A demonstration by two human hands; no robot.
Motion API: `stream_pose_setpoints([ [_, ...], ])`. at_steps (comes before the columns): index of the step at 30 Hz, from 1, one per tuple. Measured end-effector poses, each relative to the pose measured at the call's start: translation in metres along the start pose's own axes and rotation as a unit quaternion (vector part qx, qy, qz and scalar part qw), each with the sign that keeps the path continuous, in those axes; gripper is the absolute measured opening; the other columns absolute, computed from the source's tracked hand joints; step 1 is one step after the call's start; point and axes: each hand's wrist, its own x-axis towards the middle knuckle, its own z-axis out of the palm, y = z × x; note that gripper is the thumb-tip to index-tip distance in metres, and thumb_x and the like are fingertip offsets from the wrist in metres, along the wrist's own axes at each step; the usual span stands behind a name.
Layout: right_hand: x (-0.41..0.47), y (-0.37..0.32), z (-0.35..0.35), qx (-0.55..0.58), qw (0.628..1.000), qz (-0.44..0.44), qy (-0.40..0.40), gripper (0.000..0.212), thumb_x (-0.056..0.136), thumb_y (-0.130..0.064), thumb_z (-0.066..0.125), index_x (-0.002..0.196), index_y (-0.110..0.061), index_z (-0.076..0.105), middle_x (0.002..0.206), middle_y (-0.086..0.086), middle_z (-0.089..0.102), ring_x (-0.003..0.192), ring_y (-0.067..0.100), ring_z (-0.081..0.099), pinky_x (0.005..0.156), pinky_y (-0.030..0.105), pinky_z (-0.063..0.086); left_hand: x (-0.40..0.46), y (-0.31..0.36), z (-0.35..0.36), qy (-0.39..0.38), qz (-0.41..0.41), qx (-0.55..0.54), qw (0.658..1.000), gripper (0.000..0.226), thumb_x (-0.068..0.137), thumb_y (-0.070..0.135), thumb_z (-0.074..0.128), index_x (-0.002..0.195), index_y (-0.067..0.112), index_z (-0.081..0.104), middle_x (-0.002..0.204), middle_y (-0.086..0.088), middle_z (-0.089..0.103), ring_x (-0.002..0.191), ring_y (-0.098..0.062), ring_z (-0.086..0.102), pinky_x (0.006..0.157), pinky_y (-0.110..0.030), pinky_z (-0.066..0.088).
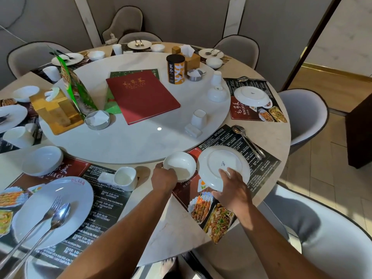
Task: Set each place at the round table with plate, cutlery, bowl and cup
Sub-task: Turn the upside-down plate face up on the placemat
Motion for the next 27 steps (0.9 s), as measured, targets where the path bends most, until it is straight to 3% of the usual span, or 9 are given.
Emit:
stream_pose_setpoints([
  [4, 0.000, 0.001, 0.000, -0.001, 1.000, -0.003, -0.001, 0.080, 0.091, -0.051, 0.061, 0.155, -0.026, 0.020, 0.162, 0.005, 0.013, 0.148, 0.026, 0.016, 0.108, 0.046, 0.040, -0.012, 0.001, -0.004, -0.001, 0.047, 0.053, 0.997, 0.056, 0.094, 0.018, 0.059, 0.148, 0.014, 0.044, 0.134, -0.011, 0.062, 0.112, -0.034, 0.063, 0.092, -0.049, 0.058],
  [9, -0.002, 0.006, 0.000, 0.009, 1.000, -0.013, 0.003, 0.083, 0.090, -0.050, 0.063, 0.156, -0.024, 0.019, 0.162, 0.005, 0.015, 0.149, 0.024, 0.017, 0.109, 0.044, 0.041, -0.035, -0.009, -0.008, 0.042, 0.156, 0.166, 0.973, 0.075, 0.096, 0.031, 0.062, 0.158, 0.020, 0.020, 0.148, -0.013, 0.045, 0.127, -0.033, 0.055, 0.097, -0.045, 0.053],
  [11, -0.006, 0.011, 0.001, 0.017, 0.999, -0.026, 0.020, 0.084, 0.090, -0.049, 0.064, 0.156, -0.022, 0.021, 0.160, 0.007, 0.021, 0.146, 0.023, 0.022, 0.109, 0.040, 0.041, -0.047, -0.016, -0.010, 0.056, 0.255, 0.234, 0.936, 0.074, 0.095, 0.035, 0.061, 0.157, 0.024, 0.021, 0.150, -0.012, 0.040, 0.132, -0.030, 0.048, 0.101, -0.044, 0.051],
  [14, -0.014, 0.022, 0.005, 0.011, 0.997, -0.049, 0.049, 0.085, 0.090, -0.054, 0.061, 0.158, -0.023, 0.020, 0.159, 0.009, 0.024, 0.146, 0.024, 0.024, 0.107, 0.039, 0.045, -0.063, -0.021, -0.007, 0.037, 0.385, 0.350, 0.853, 0.067, 0.098, 0.042, 0.054, 0.156, 0.029, 0.024, 0.155, -0.009, 0.035, 0.143, -0.028, 0.033, 0.116, -0.045, 0.038],
  [19, -0.022, 0.033, 0.003, 0.009, 0.997, -0.046, 0.065, 0.075, 0.096, -0.056, 0.046, 0.159, -0.027, 0.016, 0.164, 0.007, 0.015, 0.150, 0.026, 0.013, 0.112, 0.043, 0.039, -0.088, -0.019, 0.016, -0.039, 0.467, 0.459, 0.755, 0.064, 0.105, 0.050, 0.034, 0.161, 0.030, 0.009, 0.168, -0.009, 0.013, 0.155, -0.032, 0.009, 0.123, -0.047, 0.008],
  [22, -0.022, 0.043, -0.001, 0.018, 0.997, -0.030, 0.062, 0.072, 0.098, -0.051, 0.049, 0.158, -0.025, 0.021, 0.163, 0.008, 0.018, 0.150, 0.028, 0.015, 0.117, 0.041, 0.031, -0.098, -0.017, 0.033, -0.064, 0.491, 0.463, 0.735, 0.067, 0.105, 0.048, 0.038, 0.162, 0.028, 0.008, 0.168, -0.012, 0.009, 0.155, -0.033, 0.003, 0.123, -0.046, 0.006],
  [27, -0.012, 0.064, 0.005, 0.080, 0.994, 0.006, 0.072, 0.058, 0.099, -0.039, 0.052, 0.152, -0.022, 0.037, 0.156, 0.006, 0.028, 0.142, 0.028, 0.036, 0.108, 0.039, 0.045, -0.095, -0.015, 0.062, -0.114, 0.485, 0.479, 0.722, 0.070, 0.105, 0.048, 0.038, 0.161, 0.029, 0.002, 0.169, -0.012, 0.001, 0.155, -0.033, -0.002, 0.124, -0.044, 0.005],
])
